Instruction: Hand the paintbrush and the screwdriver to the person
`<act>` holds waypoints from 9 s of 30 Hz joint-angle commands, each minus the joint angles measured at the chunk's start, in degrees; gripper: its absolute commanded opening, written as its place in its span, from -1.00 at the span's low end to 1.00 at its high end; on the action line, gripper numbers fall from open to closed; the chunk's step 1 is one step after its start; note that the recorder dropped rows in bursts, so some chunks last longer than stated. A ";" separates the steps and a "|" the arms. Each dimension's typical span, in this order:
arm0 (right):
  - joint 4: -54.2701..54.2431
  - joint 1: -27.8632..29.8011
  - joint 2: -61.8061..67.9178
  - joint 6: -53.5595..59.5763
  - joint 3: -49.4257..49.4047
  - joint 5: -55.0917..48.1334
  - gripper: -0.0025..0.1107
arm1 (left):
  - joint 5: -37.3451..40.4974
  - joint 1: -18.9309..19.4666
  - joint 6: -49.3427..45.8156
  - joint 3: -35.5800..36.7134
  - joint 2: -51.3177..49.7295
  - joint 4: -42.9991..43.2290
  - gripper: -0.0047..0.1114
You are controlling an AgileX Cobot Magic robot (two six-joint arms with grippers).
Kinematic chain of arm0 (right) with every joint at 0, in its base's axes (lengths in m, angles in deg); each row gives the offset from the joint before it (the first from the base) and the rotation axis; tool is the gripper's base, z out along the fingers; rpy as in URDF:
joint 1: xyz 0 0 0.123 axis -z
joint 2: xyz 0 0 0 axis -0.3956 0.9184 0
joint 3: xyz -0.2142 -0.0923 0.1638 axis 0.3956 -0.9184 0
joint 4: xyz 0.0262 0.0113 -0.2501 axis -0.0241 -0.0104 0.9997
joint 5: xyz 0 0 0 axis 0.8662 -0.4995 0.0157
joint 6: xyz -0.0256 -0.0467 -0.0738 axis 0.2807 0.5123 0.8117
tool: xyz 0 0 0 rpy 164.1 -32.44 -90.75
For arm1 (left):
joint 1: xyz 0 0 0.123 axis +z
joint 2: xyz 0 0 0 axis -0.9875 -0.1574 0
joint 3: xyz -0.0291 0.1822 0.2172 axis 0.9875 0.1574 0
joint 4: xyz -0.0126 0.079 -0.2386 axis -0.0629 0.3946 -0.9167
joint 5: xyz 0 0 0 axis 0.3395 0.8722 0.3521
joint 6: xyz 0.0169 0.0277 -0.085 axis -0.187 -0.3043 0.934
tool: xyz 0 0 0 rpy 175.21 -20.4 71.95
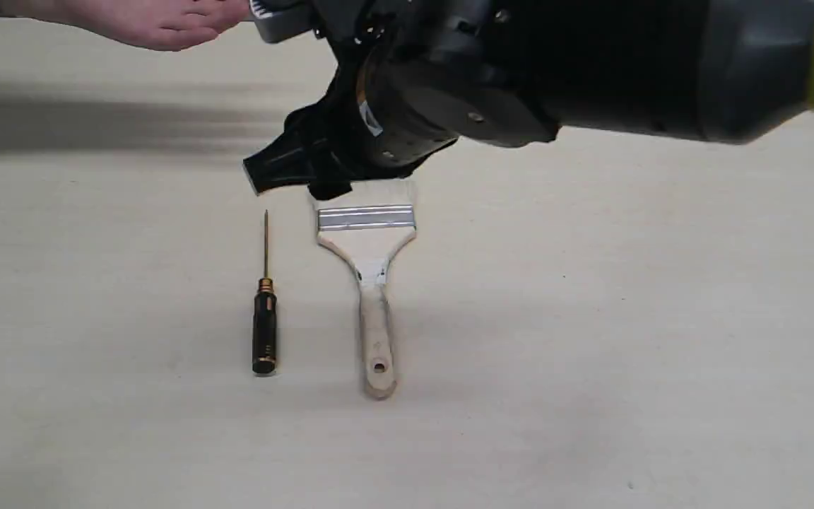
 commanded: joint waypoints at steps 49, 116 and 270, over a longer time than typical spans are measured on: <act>-5.89 3.91 20.88 -2.14 0.44 7.61 0.01 | -0.31 -0.47 0.12 0.12 0.14 -0.24 -0.92; -3.59 4.00 11.47 1.50 11.03 33.94 -0.81 | -0.30 -0.47 0.12 0.12 0.14 -0.18 -0.92; -22.55 -0.02 -23.51 32.49 -12.14 17.84 -0.88 | -0.34 -0.47 0.12 0.12 0.14 -0.13 -0.92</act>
